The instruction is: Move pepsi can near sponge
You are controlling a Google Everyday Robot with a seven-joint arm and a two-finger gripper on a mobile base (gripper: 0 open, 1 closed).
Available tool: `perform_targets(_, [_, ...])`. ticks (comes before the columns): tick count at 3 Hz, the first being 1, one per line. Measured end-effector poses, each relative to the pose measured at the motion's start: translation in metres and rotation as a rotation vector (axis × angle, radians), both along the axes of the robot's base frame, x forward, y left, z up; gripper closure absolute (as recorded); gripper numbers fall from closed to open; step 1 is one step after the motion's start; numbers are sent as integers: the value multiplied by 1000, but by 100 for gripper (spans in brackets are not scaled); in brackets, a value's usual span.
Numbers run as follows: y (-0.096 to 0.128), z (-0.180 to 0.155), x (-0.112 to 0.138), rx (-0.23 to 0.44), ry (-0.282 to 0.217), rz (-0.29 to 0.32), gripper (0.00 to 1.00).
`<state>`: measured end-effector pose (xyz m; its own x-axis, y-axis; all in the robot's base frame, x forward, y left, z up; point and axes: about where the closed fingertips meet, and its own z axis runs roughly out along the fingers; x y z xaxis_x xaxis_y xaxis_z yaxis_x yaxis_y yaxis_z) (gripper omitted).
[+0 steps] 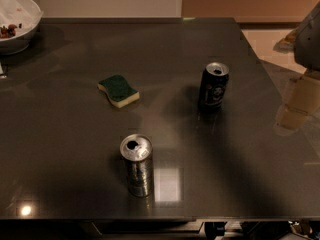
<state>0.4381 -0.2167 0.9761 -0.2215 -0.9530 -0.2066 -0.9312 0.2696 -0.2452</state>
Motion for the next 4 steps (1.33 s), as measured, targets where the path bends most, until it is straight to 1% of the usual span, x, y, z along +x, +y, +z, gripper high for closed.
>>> perform_targets(1, [2,1,6,7,-4,5,0])
perform_targets(2, [6,-6,27,47,-5,11,0])
perform_targets(3, [13,-21,55,118,7,11,0])
perform_targets(4, [17,-36,83,184,11,-4,0])
